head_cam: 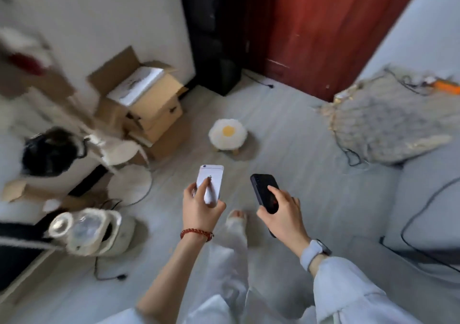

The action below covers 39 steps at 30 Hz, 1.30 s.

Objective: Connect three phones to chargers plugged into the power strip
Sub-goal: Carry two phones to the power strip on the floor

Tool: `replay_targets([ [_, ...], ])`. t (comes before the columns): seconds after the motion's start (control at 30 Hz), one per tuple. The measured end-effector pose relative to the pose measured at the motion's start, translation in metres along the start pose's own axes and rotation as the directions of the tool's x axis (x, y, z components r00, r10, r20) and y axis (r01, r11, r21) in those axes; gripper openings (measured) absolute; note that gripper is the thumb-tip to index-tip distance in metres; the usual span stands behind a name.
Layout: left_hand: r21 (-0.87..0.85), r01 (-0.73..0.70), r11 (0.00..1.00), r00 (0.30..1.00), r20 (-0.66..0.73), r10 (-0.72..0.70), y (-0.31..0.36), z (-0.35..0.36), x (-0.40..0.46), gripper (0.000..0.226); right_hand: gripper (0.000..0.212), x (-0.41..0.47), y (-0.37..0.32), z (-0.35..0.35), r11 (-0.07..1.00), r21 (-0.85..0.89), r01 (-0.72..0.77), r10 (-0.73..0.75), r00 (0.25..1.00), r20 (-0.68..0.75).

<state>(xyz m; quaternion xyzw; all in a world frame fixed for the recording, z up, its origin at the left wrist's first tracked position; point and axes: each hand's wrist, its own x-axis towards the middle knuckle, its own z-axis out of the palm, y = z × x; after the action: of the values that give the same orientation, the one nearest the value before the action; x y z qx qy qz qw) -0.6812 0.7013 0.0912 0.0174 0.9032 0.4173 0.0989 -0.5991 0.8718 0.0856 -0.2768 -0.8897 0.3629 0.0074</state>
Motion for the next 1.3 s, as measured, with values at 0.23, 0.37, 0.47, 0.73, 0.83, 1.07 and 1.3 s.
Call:
replay_targets([
  [0.23, 0.012, -0.239, 0.971, 0.944, 0.238, 0.229, 0.134, 0.130, 0.136, 0.064, 0.058, 0.141, 0.060, -0.086, 0.974, 0.039, -0.223, 0.226, 0.954, -0.197],
  [0.37, 0.007, -0.318, 0.948, 0.875, 0.387, 0.291, 0.217, 0.201, 0.209, 0.065, 0.058, 0.224, 0.084, -0.148, 0.948, 0.068, -0.310, 0.317, 0.915, -0.248],
  [0.47, 0.017, -0.403, 0.915, 0.831, 0.425, 0.358, 0.271, 0.245, 0.243, 0.064, 0.058, 0.267, 0.102, -0.188, 0.928, 0.093, -0.361, 0.372, 0.880, -0.296],
  [0.73, 0.032, -0.507, 0.861, 0.705, 0.591, 0.393, 0.375, 0.380, 0.305, 0.066, 0.058, 0.370, 0.185, -0.268, 0.850, 0.160, -0.501, 0.524, 0.783, -0.335],
  [0.83, 0.049, -0.509, 0.860, 0.693, 0.615, 0.375, 0.415, 0.445, 0.330, 0.069, 0.058, 0.420, 0.235, -0.305, 0.830, 0.184, -0.527, 0.557, 0.758, -0.341],
  [1.07, 0.127, -0.384, 0.915, 0.769, 0.592, 0.241, 0.503, 0.582, 0.371, 0.071, 0.059, 0.530, 0.351, -0.391, 0.822, 0.145, -0.550, 0.569, 0.789, -0.231],
  [1.3, 0.197, -0.306, 0.932, 0.779, 0.614, 0.126, 0.547, 0.715, 0.414, 0.076, 0.061, 0.629, 0.459, -0.424, 0.764, 0.075, -0.641, 0.642, 0.742, -0.193],
])
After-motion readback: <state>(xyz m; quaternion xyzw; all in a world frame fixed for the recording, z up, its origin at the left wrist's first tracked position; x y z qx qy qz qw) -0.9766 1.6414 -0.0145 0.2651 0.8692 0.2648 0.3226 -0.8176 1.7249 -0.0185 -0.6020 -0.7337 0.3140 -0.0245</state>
